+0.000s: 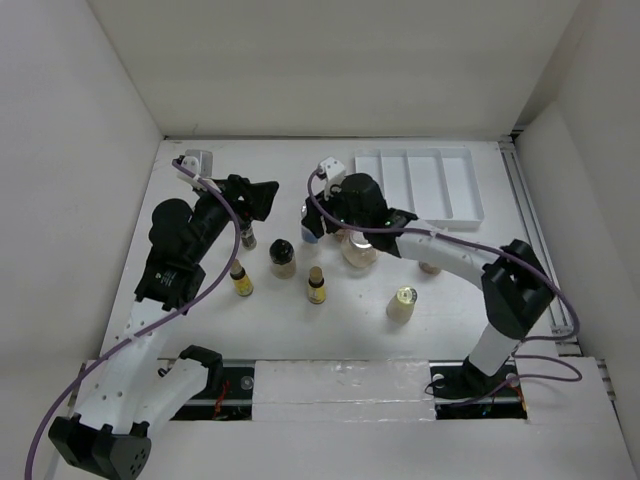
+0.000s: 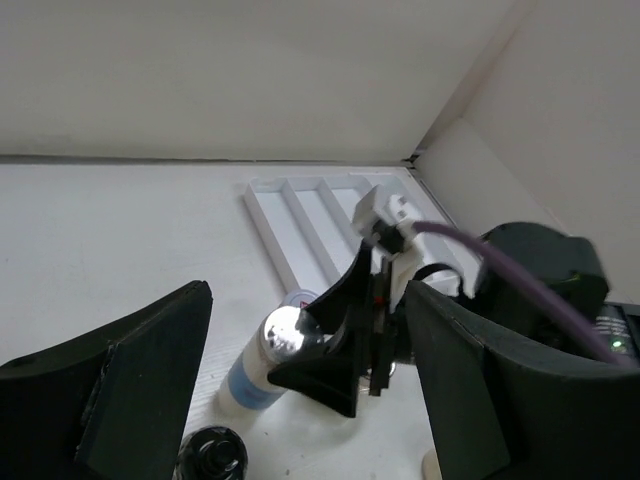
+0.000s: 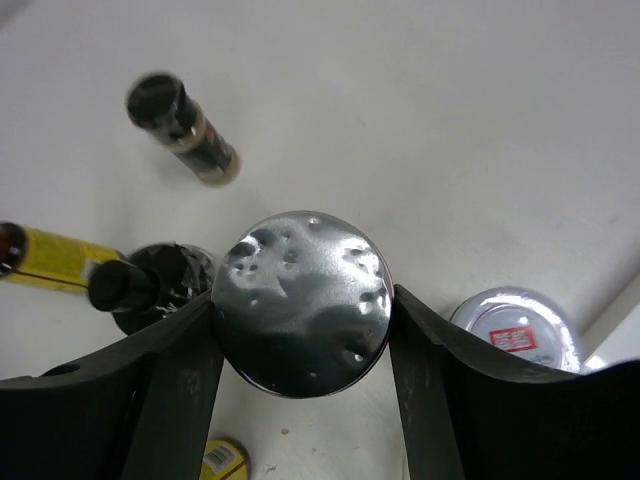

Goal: Organize the condiment bottles

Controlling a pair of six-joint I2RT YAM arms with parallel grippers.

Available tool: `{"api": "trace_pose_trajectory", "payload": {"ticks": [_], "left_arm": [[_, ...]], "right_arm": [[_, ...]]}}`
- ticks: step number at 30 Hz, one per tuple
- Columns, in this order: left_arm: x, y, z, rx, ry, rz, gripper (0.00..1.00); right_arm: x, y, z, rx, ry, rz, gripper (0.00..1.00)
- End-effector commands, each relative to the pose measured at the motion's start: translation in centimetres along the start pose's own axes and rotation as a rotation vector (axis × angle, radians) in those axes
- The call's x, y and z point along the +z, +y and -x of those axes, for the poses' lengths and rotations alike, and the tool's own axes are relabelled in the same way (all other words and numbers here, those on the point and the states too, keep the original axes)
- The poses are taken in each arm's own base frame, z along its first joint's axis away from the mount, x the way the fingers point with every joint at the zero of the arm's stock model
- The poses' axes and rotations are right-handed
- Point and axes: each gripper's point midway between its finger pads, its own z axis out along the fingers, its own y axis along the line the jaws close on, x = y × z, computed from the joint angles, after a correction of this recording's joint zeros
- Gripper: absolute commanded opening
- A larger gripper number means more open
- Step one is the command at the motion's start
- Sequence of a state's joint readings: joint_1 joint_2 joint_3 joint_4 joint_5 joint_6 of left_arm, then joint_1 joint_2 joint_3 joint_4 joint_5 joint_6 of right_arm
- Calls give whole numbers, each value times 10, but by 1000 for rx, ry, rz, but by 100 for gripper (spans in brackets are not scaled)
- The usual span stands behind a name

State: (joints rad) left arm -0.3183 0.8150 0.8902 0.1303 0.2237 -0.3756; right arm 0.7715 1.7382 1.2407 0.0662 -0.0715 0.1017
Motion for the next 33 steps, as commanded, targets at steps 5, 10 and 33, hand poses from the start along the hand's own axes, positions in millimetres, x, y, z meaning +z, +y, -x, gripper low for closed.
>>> {"api": "trace_pose_trajectory", "payload": {"ticks": [5, 10, 33], "left_arm": [[-1, -4, 9, -4, -38, -19, 74], [-3, -1, 9, -15, -42, 3, 74], [-12, -13, 20, -15, -75, -38, 74]], "right_arm": [[-102, -51, 209, 17, -602, -99, 44], [-83, -134, 207, 54, -549, -252, 44], [-5, -288, 144, 163, -356, -476, 43]]}}
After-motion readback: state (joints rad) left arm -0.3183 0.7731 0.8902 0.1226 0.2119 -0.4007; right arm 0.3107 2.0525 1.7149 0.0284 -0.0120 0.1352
